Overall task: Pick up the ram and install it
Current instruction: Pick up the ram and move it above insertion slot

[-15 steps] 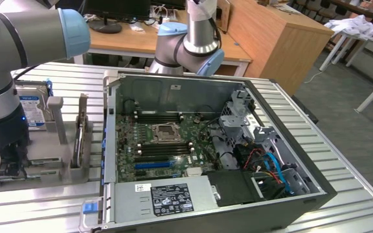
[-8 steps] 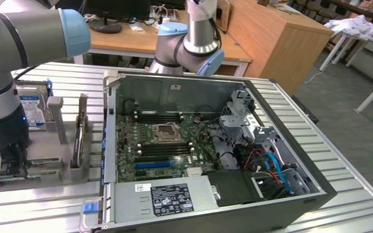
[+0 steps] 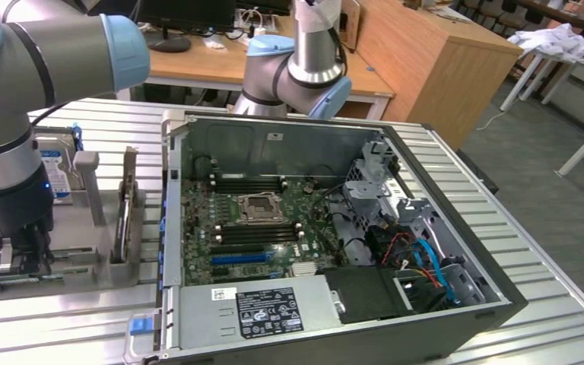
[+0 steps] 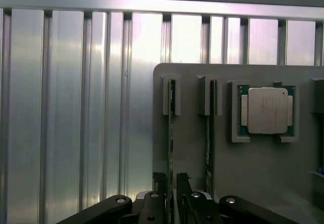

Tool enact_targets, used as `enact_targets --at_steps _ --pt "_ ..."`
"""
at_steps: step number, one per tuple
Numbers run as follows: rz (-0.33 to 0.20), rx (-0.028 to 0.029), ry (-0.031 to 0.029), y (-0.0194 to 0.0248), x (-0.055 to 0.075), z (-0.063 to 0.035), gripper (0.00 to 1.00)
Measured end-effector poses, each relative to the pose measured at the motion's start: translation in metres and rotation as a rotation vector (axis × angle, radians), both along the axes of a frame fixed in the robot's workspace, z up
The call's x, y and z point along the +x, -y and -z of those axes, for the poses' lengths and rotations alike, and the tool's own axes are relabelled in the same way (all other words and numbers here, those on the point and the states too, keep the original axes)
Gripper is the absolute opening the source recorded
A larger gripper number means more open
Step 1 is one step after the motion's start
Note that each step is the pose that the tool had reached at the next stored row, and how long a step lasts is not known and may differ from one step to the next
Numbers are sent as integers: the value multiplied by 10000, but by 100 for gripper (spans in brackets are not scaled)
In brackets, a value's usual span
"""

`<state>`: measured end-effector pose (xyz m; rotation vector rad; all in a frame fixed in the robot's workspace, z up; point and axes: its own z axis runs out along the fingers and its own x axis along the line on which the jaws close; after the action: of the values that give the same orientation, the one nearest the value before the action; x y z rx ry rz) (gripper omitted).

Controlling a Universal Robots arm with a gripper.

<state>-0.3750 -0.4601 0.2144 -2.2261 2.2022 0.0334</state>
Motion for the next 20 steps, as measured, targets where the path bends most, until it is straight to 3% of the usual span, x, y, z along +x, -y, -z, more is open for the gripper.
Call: enact_targets --at_steps 20 --pt "0 16 -3 0 0 58 23"
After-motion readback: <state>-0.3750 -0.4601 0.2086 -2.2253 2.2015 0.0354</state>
